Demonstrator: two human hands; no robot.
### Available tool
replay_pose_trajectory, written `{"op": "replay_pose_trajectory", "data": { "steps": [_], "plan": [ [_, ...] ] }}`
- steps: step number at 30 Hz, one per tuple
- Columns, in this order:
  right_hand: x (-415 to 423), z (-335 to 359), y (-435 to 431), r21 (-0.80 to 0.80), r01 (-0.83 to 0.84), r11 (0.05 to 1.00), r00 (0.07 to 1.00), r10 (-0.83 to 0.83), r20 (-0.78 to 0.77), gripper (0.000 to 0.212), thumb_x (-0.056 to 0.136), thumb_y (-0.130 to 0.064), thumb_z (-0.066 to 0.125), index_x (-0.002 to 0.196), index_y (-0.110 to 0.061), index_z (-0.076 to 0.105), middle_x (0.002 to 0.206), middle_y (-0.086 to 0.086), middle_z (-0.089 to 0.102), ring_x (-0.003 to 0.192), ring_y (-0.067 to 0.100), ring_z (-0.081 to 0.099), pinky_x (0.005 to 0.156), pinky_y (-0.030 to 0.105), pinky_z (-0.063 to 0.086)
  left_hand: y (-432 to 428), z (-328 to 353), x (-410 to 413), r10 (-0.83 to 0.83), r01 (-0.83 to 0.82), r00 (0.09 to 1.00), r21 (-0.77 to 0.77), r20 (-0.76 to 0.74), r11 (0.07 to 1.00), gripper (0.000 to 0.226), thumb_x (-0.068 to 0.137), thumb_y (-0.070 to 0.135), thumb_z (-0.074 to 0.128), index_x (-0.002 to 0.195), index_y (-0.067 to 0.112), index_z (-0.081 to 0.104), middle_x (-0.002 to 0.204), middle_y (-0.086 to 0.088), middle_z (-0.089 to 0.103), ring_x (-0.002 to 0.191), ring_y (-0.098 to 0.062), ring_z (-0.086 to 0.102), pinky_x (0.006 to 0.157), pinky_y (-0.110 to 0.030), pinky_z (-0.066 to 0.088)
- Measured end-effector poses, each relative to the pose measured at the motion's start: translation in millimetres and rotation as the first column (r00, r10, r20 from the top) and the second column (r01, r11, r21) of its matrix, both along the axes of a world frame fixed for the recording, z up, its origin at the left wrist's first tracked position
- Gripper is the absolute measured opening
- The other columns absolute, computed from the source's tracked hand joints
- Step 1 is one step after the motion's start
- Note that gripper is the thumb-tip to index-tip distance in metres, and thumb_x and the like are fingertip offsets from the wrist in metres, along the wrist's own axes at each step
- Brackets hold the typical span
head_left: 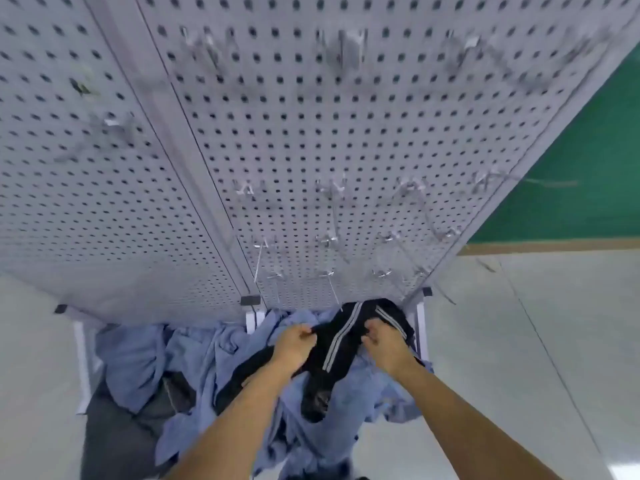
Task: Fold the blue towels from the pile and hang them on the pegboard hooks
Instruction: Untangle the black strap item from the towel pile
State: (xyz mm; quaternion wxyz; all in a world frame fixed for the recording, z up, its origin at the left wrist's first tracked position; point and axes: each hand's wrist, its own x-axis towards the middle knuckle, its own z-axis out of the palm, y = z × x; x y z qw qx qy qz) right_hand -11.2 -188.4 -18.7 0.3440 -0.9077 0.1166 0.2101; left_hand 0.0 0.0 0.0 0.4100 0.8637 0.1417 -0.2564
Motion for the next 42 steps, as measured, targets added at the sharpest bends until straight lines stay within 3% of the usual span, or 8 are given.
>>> {"op": "replay_pose_trajectory", "data": {
  "steps": [8, 13, 16, 21, 25, 29, 34, 42],
  "plan": [
    [23.3, -27.6, 11.0, 0.14, 0.362, 0.922, 0.928, -0.37, 0.038, 0.053, 0.088, -0.009, 0.066, 0.134, 0.0, 0.04, 0.115, 0.018, 0.06, 0.114, 0.031, 0.055, 0.091, 0.03, 0.041, -22.1, -36.0, 11.0, 0.119, -0.108, 0.99, -0.138, 0.078, 0.985, 0.052, 0.082, 0.012, 0.074, 0.128, -0.001, 0.053, 0.118, -0.012, 0.061, 0.117, -0.027, 0.056, 0.099, -0.03, 0.043],
    [-3.8, 22.1, 11.9, 0.547, 0.551, 0.63, 0.801, -0.584, -0.135, 0.014, 0.084, 0.004, 0.065, 0.077, -0.004, 0.056, 0.079, 0.01, 0.059, 0.07, 0.022, 0.056, 0.061, 0.028, 0.053, -19.6, 5.1, -17.9, 0.07, -0.055, 0.996, -0.239, 0.055, 0.97, 0.053, 0.078, -0.001, 0.074, 0.127, -0.002, 0.054, 0.127, -0.018, 0.055, 0.119, -0.029, 0.054, 0.102, -0.033, 0.043],
    [-37.8, 62.0, 10.8, 0.673, 0.552, 0.492, 0.787, -0.575, -0.224, 0.009, 0.089, -0.005, 0.064, 0.097, -0.004, 0.06, 0.093, 0.012, 0.065, 0.079, 0.021, 0.06, 0.066, 0.025, 0.053, -14.4, 41.0, -48.5, 0.006, 0.018, 0.997, -0.29, 0.083, 0.957, 0.042, 0.077, -0.007, 0.072, 0.115, 0.0, 0.058, 0.104, -0.013, 0.062, 0.1, -0.024, 0.06, 0.093, -0.03, 0.048],
    [-74.6, 117.9, 6.0, 0.714, 0.437, 0.548, 0.852, -0.507, -0.133, 0.003, 0.091, -0.005, 0.062, 0.092, -0.008, 0.062, 0.095, 0.01, 0.066, 0.079, 0.016, 0.062, 0.061, 0.023, 0.054, -1.5, 101.7, -90.8, -0.074, 0.137, 0.979, -0.342, 0.19, 0.93, 0.028, 0.079, -0.007, 0.071, 0.098, 0.008, 0.056, 0.07, -0.001, 0.058, 0.07, -0.009, 0.057, 0.07, -0.014, 0.048],
    [-99.5, 173.1, -1.6, 0.62, 0.192, 0.761, 0.936, -0.331, 0.116, 0.011, 0.096, -0.003, 0.052, 0.093, -0.003, 0.062, 0.091, 0.012, 0.068, 0.077, 0.015, 0.06, 0.067, 0.02, 0.05, 9.0, 147.0, -112.1, -0.124, 0.2, 0.925, -0.183, 0.359, 0.962, 0.031, 0.08, 0.002, 0.072, 0.109, 0.009, 0.062, 0.095, -0.006, 0.06, 0.087, -0.013, 0.057, 0.076, -0.017, 0.048],
    [-116.2, 214.9, -9.1, 0.629, 0.009, 0.777, 0.954, -0.195, 0.227, 0.01, 0.097, -0.009, 0.051, 0.096, -0.011, 0.061, 0.092, 0.004, 0.067, 0.085, 0.015, 0.061, 0.079, 0.026, 0.048, 8.4, 181.6, -117.9, -0.164, 0.223, 0.814, -0.039, 0.557, 0.974, 0.07, 0.079, 0.018, 0.077, 0.14, 0.019, 0.042, 0.134, 0.003, 0.046, 0.122, -0.015, 0.044, 0.105, -0.032, 0.039],
    [-120.9, 234.3, -18.6, 0.723, -0.078, 0.686, 0.947, -0.177, 0.269, 0.012, 0.098, -0.011, 0.052, 0.104, -0.012, 0.062, 0.095, -0.002, 0.072, 0.091, 0.013, 0.066, 0.088, 0.03, 0.051, -12.9, 201.9, -114.3, -0.056, 0.263, 0.811, -0.277, 0.583, 0.924, 0.04, 0.093, 0.022, 0.061, 0.132, 0.025, 0.052, 0.131, 0.006, 0.057, 0.126, -0.014, 0.047, 0.104, -0.033, 0.038],
    [-109.3, 208.1, -32.4, 0.733, 0.025, 0.68, 0.91, -0.319, 0.266, 0.011, 0.093, -0.005, 0.058, 0.095, -0.013, 0.065, 0.098, 0.004, 0.07, 0.09, 0.017, 0.065, 0.081, 0.031, 0.053, -39.1, 215.2, -114.2, 0.159, 0.096, 0.955, -0.77, 0.249, 0.63, 0.031, 0.101, 0.034, 0.04, 0.112, 0.018, 0.064, 0.108, -0.005, 0.068, 0.097, -0.025, 0.064, 0.09, -0.043, 0.053]
  ]
}}
